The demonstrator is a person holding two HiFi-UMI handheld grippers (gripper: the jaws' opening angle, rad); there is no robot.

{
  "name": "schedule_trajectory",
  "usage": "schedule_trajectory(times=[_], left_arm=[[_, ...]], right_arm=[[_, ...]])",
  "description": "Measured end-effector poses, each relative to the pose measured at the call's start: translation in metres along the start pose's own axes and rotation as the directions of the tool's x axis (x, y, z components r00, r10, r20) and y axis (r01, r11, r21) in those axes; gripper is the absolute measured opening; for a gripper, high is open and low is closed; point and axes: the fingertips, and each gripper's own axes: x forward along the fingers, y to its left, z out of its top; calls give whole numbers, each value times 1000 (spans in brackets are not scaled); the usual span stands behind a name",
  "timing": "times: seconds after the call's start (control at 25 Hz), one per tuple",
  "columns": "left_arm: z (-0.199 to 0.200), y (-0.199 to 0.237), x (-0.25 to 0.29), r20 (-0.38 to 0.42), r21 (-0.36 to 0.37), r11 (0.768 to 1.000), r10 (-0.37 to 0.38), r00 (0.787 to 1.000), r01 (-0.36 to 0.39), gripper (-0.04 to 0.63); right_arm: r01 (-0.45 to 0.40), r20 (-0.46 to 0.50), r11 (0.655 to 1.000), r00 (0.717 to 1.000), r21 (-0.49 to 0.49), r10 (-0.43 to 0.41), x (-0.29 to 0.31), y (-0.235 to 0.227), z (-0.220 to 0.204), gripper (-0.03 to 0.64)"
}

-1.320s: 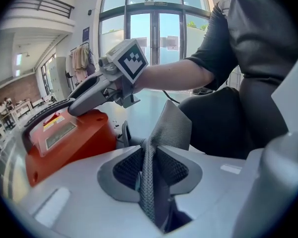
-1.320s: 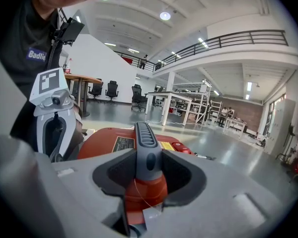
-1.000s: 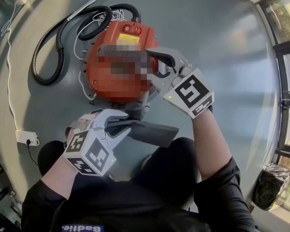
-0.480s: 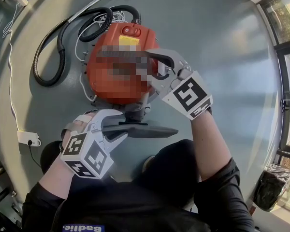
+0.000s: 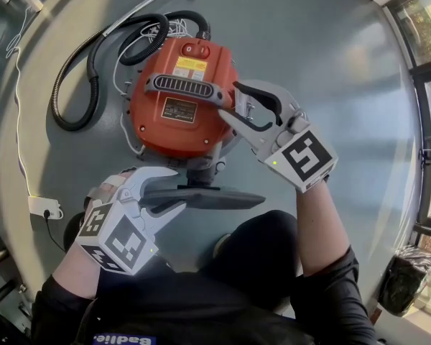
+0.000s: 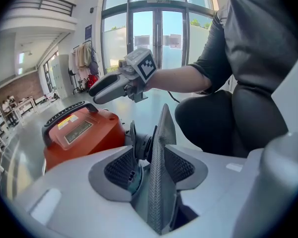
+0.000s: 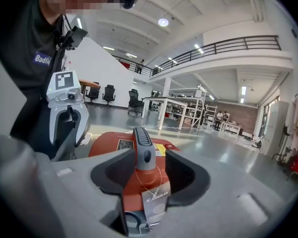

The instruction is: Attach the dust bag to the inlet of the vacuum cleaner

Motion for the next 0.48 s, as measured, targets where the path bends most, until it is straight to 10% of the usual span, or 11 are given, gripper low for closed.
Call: schedule_trajectory(times=[0.48], left_arm=[[22,32,-23,134,-59,995,88,987,-81,170]], right_arm=[[-5,100,990,995,139,-10,-25,44,32,175]])
